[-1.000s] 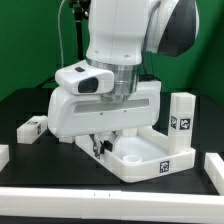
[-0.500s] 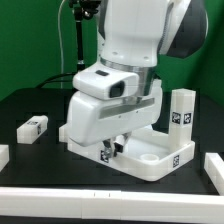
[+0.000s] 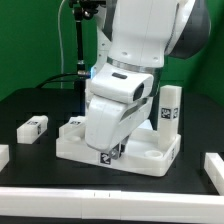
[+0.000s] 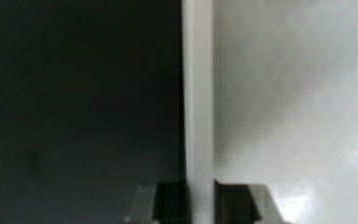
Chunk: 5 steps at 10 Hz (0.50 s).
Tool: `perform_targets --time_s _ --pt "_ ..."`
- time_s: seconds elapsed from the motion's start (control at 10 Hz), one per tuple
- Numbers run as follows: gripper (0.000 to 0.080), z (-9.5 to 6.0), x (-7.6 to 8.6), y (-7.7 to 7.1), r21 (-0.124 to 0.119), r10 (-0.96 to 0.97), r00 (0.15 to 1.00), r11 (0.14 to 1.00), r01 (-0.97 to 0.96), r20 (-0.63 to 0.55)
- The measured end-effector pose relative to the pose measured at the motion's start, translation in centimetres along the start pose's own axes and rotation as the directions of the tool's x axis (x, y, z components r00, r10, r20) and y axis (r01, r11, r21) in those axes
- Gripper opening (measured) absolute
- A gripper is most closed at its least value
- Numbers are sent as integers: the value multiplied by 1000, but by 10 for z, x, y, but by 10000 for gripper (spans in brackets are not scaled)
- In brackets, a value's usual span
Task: Assemble desk
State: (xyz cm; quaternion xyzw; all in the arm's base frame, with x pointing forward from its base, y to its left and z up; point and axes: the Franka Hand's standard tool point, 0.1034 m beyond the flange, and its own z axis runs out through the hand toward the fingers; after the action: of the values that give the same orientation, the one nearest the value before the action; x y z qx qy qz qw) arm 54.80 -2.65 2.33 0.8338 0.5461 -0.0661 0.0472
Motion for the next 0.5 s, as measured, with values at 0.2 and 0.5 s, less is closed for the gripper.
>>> perform_targets --time_s 0.2,0.5 --pt "63 -3 9 0 -13 -149 989 989 150 15" --pt "62 -9 38 4 -21 -214 977 977 214 19"
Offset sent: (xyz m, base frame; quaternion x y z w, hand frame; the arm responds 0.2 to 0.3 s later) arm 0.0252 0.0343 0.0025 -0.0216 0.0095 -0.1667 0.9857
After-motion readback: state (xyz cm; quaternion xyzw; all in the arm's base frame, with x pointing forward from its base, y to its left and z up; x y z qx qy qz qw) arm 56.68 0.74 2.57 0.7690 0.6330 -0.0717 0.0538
